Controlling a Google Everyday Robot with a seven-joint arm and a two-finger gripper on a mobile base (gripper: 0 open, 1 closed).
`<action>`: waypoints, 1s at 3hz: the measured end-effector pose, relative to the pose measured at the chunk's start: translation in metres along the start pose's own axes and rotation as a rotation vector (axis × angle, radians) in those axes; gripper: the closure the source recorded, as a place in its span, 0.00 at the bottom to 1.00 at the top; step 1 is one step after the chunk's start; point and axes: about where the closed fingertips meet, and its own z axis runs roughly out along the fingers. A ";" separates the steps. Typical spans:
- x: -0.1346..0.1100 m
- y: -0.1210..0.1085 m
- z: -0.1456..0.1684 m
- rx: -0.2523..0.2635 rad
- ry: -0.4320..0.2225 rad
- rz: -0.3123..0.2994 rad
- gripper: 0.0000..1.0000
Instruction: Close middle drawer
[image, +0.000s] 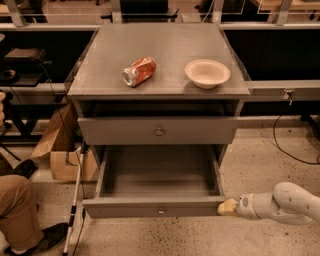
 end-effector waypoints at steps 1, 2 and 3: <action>-0.010 0.009 0.007 -0.009 -0.018 -0.002 1.00; -0.020 0.018 0.015 -0.018 -0.034 -0.002 1.00; -0.020 0.018 0.015 -0.018 -0.034 -0.002 1.00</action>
Offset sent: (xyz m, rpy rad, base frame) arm 0.1161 0.0648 0.0144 0.0441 -0.1121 -0.0752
